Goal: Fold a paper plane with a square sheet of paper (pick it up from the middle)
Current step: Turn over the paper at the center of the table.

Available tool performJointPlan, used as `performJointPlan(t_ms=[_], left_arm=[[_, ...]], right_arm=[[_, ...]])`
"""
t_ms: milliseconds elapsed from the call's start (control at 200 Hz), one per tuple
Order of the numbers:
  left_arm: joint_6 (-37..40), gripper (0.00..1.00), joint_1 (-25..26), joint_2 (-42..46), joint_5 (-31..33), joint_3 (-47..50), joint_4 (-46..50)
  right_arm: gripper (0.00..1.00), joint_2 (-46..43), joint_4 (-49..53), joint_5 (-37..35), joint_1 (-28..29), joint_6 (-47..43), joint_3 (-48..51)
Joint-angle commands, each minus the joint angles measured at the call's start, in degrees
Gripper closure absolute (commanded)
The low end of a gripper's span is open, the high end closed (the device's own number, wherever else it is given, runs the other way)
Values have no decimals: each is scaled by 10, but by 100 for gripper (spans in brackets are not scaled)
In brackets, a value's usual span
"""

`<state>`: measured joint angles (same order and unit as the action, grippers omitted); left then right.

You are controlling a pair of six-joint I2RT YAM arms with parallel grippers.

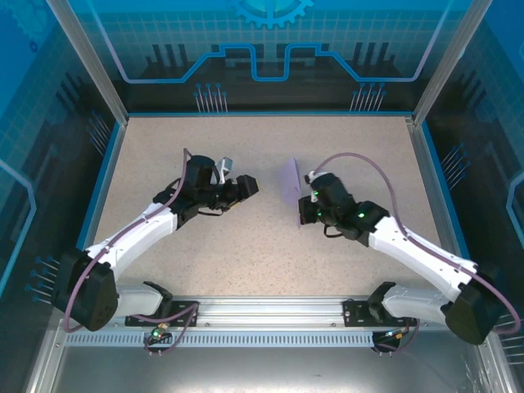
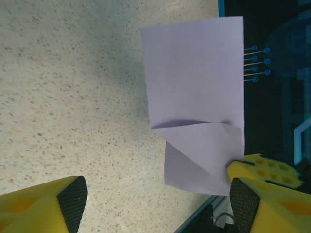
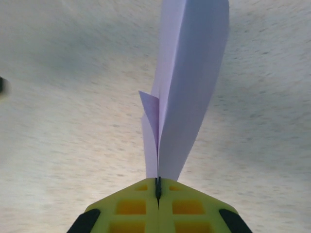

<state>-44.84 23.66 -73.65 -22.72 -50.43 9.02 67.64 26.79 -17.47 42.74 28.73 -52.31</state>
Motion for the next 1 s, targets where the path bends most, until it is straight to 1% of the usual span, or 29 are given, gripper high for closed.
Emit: performJointPlan(t_ms=[0,110,190,285,375,450,545,650,775,995], left_arm=[[41,18,-26,10,-19,-28,57],[64,17,-54,17,-12,-38,90],[76,17,-77,22,-13,-41,110],[83,16,-100,25,-21,-40,120],[94,16,-115,25,-25,-42,133],[98,16,-129,25,-28,-42,140],[106,16,-147,30,-30,-41,149],[111,15,-159,30,-35,-41,155],[116,15,-161,21,-42,-45,158],[119,15,-161,2,-56,-44,152]], right_arm=[[100,67,111,-272,59,-83,-44],[100,158,139,-395,121,-78,-88],[100,224,161,-445,155,-68,-119],[100,316,212,-482,186,-42,-167],[100,390,248,-488,212,-19,-206],[100,429,248,-466,230,-11,-222],[99,454,221,-421,246,-16,-224],[95,465,172,-357,261,-41,-220],[90,468,112,-272,268,-61,-205],[82,468,58,-186,265,-71,-194]])
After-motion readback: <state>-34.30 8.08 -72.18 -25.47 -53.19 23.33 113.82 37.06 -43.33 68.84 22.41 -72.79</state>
